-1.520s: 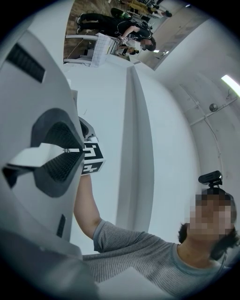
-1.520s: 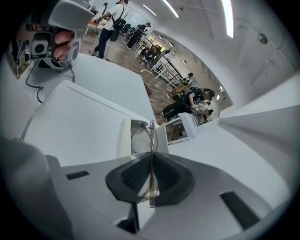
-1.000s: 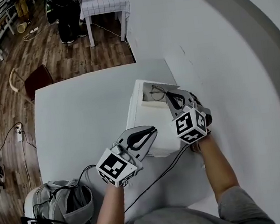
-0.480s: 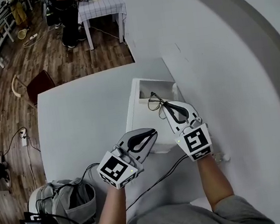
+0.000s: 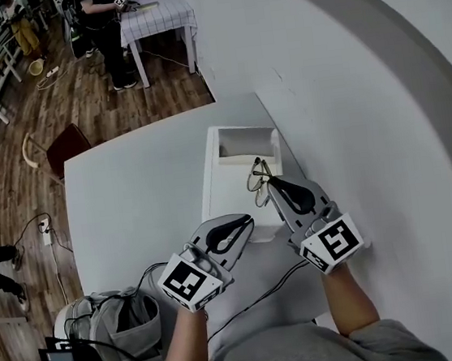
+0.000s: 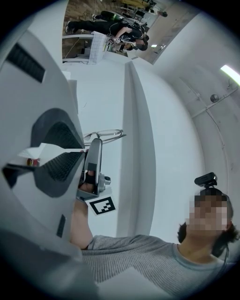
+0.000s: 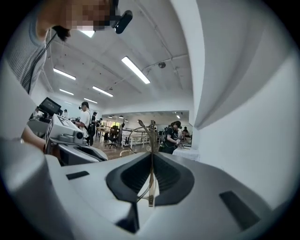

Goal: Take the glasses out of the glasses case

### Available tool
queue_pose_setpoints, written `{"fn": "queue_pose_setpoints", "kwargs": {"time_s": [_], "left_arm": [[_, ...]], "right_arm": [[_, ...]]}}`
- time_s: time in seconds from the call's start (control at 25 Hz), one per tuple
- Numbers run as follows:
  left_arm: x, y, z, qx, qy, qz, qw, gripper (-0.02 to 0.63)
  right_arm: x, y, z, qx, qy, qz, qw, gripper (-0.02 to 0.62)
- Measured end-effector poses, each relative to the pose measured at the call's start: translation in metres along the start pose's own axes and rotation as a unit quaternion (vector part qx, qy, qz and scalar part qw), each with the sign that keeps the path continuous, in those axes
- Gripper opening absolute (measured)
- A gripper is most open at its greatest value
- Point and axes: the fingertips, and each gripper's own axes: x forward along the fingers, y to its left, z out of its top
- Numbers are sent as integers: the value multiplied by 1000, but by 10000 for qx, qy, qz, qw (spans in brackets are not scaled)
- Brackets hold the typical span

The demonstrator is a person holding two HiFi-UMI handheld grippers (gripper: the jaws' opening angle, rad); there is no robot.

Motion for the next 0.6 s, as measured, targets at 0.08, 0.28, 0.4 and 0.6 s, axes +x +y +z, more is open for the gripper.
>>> {"fn": "queue_pose_setpoints", "kwargs": {"time_s": [0.08, 0.28, 0.4, 0.6], "left_arm": [[0, -6, 5, 38, -32, -36, 10000, 14], [-3, -19, 17, 203, -98, -44, 9997, 14], [-9, -18, 24, 288, -181, 139, 9993, 12], [-14, -12, 41, 358, -457, 566, 9967, 12]], "right_arm": [[-7, 4, 3, 180, -190, 66, 9996, 26], [-26, 8, 8, 563, -585, 84, 9967, 26], [-37, 8, 10, 657, -689, 40, 9954, 26], [-49, 14, 14, 771, -827, 132, 9935, 26]]}}
